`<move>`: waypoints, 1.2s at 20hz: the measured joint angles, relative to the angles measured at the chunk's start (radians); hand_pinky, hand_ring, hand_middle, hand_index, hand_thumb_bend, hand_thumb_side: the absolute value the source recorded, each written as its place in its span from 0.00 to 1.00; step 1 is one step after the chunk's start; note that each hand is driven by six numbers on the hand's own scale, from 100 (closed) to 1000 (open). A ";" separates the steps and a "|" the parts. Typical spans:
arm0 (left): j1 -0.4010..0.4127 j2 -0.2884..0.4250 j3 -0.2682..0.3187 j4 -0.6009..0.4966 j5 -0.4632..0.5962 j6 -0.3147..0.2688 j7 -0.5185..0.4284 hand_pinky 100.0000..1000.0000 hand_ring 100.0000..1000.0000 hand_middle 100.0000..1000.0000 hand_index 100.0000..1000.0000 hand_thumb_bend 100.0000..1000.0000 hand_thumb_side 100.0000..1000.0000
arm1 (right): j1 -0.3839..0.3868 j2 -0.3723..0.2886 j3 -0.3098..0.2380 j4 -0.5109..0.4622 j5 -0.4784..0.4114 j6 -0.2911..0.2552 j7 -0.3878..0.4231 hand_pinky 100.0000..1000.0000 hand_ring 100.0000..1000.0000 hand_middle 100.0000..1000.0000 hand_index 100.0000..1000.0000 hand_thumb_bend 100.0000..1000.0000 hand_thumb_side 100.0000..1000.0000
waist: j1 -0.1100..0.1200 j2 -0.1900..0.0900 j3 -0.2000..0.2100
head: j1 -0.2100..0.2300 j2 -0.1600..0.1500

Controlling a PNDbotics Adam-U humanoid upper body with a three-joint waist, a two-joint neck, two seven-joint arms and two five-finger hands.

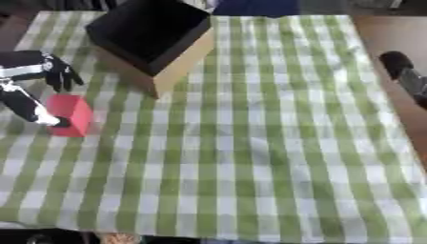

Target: Pick up objects on the table and place them in the box.

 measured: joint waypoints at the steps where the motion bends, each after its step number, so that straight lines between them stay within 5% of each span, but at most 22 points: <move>1: 0.000 -0.002 -0.004 0.006 0.001 -0.005 -0.008 0.64 0.56 0.55 0.80 0.59 0.15 | 0.000 0.000 0.000 0.000 0.000 0.000 0.000 0.75 0.66 0.71 0.86 0.58 0.00 | -0.001 0.000 0.000 | 0.000 0.000; 5: 0.000 -0.007 -0.008 0.019 0.010 -0.019 -0.036 0.62 0.53 0.52 0.79 0.55 0.12 | 0.000 0.000 0.000 0.000 -0.001 0.000 0.000 0.75 0.66 0.71 0.86 0.58 0.00 | -0.002 0.000 0.000 | 0.000 0.000; 10: -0.002 -0.007 -0.008 0.023 0.013 -0.025 -0.033 0.56 0.44 0.42 0.71 0.34 0.01 | 0.000 0.000 0.000 0.000 -0.002 0.000 0.000 0.75 0.66 0.71 0.86 0.58 0.00 | -0.002 0.000 0.000 | 0.000 0.000; 18: -0.050 -0.005 0.010 -0.014 0.012 -0.024 0.001 0.56 0.45 0.42 0.71 0.35 0.04 | 0.000 0.000 0.000 0.004 -0.003 0.000 0.000 0.75 0.66 0.71 0.86 0.58 0.00 | -0.001 -0.001 0.000 | 0.000 0.000; 24: -0.172 0.003 0.013 -0.026 0.003 -0.032 0.005 0.57 0.45 0.42 0.70 0.36 0.05 | 0.001 0.000 0.000 0.006 -0.005 0.000 0.000 0.76 0.66 0.71 0.86 0.58 0.00 | -0.001 -0.004 -0.002 | 0.002 0.000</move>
